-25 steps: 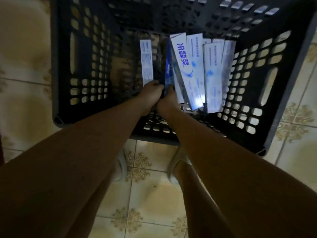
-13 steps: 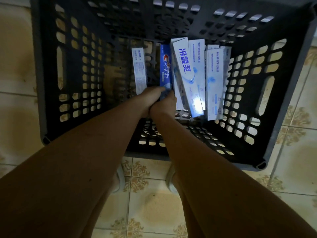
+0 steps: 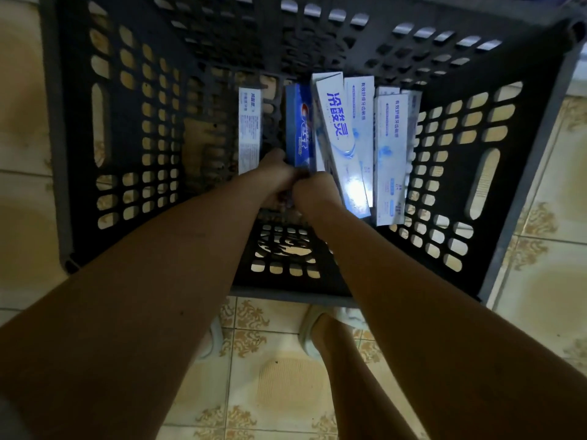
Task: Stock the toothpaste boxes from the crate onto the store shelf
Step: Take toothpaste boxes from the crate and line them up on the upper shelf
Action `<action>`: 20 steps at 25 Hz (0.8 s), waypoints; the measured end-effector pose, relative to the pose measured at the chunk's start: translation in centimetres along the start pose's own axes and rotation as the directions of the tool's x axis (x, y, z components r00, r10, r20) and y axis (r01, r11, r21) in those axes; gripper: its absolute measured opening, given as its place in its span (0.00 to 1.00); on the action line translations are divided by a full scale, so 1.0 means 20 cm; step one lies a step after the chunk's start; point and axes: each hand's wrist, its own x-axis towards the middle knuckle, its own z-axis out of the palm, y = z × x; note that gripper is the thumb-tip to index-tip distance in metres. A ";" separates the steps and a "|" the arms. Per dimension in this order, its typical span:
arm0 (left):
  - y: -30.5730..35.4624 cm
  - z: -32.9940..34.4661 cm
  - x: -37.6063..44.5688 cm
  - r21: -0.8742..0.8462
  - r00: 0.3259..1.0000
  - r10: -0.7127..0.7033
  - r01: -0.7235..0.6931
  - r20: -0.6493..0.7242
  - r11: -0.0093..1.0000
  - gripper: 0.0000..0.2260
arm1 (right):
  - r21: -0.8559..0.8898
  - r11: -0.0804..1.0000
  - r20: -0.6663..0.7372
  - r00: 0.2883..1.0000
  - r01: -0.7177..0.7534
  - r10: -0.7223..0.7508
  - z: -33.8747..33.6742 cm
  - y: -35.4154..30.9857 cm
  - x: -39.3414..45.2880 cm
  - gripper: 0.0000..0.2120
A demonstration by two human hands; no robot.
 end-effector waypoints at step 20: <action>0.24 -0.44 -0.84 0.692 0.767 0.610 -0.550 0.198 0.467 0.27 | 0.384 0.916 0.282 0.929 0.118 -0.238 -0.40 -0.14 -0.53 0.08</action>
